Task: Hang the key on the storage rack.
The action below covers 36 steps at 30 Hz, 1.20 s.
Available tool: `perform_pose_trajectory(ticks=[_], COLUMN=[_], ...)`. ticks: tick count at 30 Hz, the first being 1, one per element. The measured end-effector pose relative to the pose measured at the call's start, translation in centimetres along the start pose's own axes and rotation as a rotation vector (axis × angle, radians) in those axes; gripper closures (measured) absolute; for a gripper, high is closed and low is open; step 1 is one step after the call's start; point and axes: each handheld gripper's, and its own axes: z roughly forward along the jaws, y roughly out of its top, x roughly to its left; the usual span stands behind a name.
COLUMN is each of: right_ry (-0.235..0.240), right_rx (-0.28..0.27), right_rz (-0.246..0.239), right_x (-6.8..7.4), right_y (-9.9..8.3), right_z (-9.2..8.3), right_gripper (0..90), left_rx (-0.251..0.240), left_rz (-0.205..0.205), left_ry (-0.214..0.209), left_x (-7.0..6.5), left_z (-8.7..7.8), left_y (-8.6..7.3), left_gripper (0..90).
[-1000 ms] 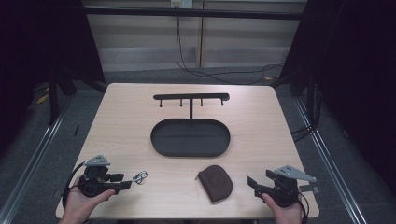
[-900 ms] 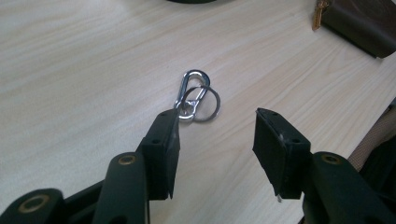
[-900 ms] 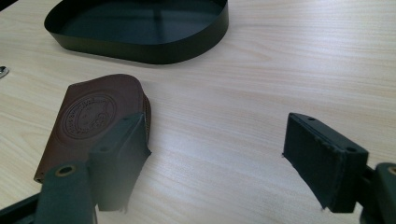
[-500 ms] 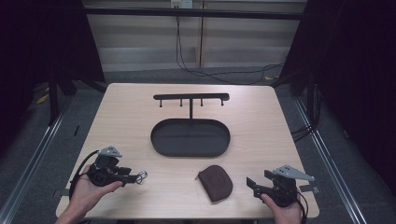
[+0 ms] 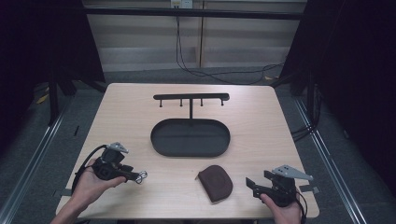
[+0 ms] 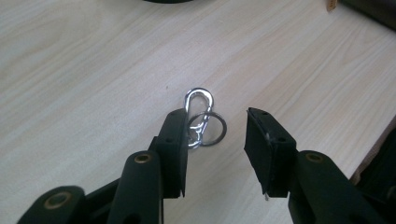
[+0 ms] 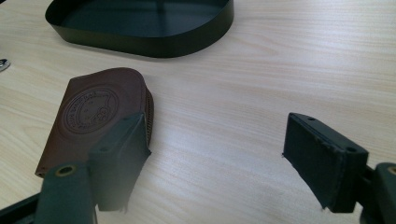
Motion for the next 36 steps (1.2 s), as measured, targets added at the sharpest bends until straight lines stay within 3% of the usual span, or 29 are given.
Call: perform_pose_trajectory(ticks=[4,9,14,16,20,29,33,36], right_ry=[-0.003,-0.002,-0.002,-0.001,-0.001,-0.002,-0.003,-0.003], right_rx=[-0.003,0.001,0.003,-0.001,0.000,0.008,0.012,0.015], right_rz=[-0.002,-0.001,0.000,0.004,0.007,0.003,0.000,-0.001], right_x=[0.0,0.0,0.0,-0.1,-0.1,-0.1,0.0,0.0], right_y=[0.0,0.0,0.0,0.0,0.0,0.0,0.0,0.0], right_z=[0.0,0.0,0.1,0.1,0.1,0.2,0.2,0.2], right_gripper=[21.6,21.6,21.6,21.6,21.6,21.6,21.6,21.6], left_rx=[0.052,0.098,0.141,0.183,0.194,0.269,0.310,0.330], left_rz=[0.001,0.007,0.008,0.019,0.009,0.047,0.066,0.069], left_ry=[-0.019,-0.009,-0.011,-0.010,-0.013,-0.001,-0.028,-0.024], left_x=[0.1,0.3,0.8,0.9,1.0,0.8,1.2,1.3], left_z=[0.4,1.2,2.0,2.3,2.7,3.6,4.7,5.2], left_y=[0.8,1.8,2.8,3.0,3.5,4.8,5.0,5.1], left_gripper=[52.8,53.1,56.7,57.5,58.5,61.6,62.0,62.7])
